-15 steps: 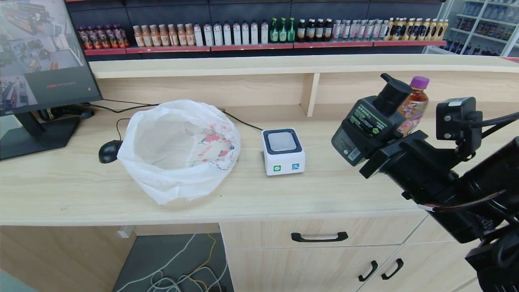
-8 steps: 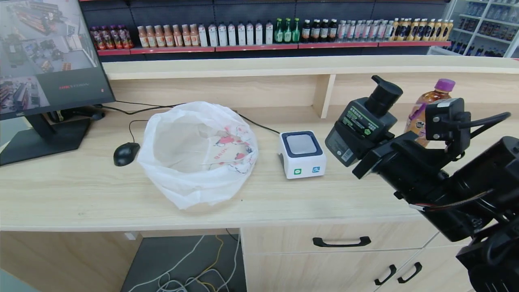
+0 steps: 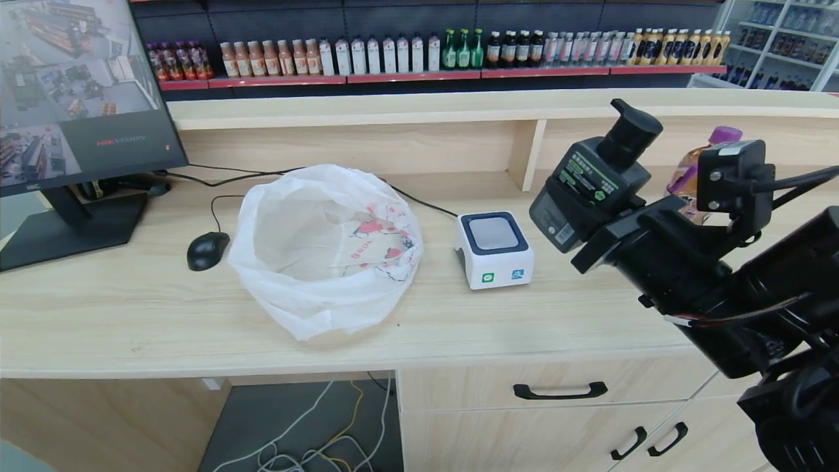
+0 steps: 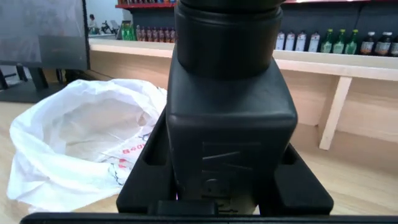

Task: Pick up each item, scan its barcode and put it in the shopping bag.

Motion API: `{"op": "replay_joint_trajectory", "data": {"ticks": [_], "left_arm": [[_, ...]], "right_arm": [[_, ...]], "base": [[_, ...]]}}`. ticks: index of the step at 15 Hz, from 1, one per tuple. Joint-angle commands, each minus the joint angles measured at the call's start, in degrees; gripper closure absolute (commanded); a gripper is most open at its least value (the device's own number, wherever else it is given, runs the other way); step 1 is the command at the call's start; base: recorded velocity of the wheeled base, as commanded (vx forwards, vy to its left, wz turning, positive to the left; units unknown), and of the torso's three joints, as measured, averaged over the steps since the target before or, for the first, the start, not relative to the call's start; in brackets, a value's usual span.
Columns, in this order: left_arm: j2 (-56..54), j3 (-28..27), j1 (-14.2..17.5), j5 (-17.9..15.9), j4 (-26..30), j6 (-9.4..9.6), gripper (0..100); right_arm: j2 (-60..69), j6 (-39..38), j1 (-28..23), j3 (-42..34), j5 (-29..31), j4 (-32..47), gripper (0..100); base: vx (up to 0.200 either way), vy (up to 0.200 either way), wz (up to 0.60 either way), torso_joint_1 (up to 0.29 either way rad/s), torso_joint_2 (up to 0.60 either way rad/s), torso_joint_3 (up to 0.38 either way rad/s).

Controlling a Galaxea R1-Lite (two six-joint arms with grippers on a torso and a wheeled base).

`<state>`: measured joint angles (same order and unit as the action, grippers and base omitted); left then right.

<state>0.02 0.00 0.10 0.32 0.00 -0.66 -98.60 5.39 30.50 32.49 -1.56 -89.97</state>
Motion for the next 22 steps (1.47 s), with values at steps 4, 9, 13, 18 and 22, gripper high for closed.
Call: {"op": "replay_joint_trajectory", "data": {"ticks": [4,9,13,18,22], "left_arm": [[-0.02,0.0,-0.01,0.03,0.0,-0.04,0],[-0.02,0.0,-0.01,0.03,0.0,-0.04,0],[-0.02,0.0,-0.01,0.03,0.0,-0.04,0],[-0.02,0.0,-0.01,0.03,0.0,-0.04,0],[-0.02,0.0,-0.01,0.03,0.0,-0.04,0]], "right_arm": [[-4.59,5.33,-0.88,5.22,-6.61,-0.03,100],[-12.67,14.91,-6.16,16.73,-11.36,-0.03,100],[-16.19,23.18,-8.79,21.13,-16.72,-0.03,100],[-17.77,30.21,-8.7,21.39,-21.55,-0.03,100],[-20.41,35.39,-9.06,21.48,-29.29,-0.03,100]], "base": [[0.0,0.0,0.0,0.0,0.0,0.0],[0.0,0.0,0.0,0.0,0.0,0.0],[0.0,0.0,0.0,0.0,0.0,0.0],[0.0,0.0,0.0,0.0,0.0,0.0],[0.0,0.0,0.0,0.0,0.0,0.0]]}}
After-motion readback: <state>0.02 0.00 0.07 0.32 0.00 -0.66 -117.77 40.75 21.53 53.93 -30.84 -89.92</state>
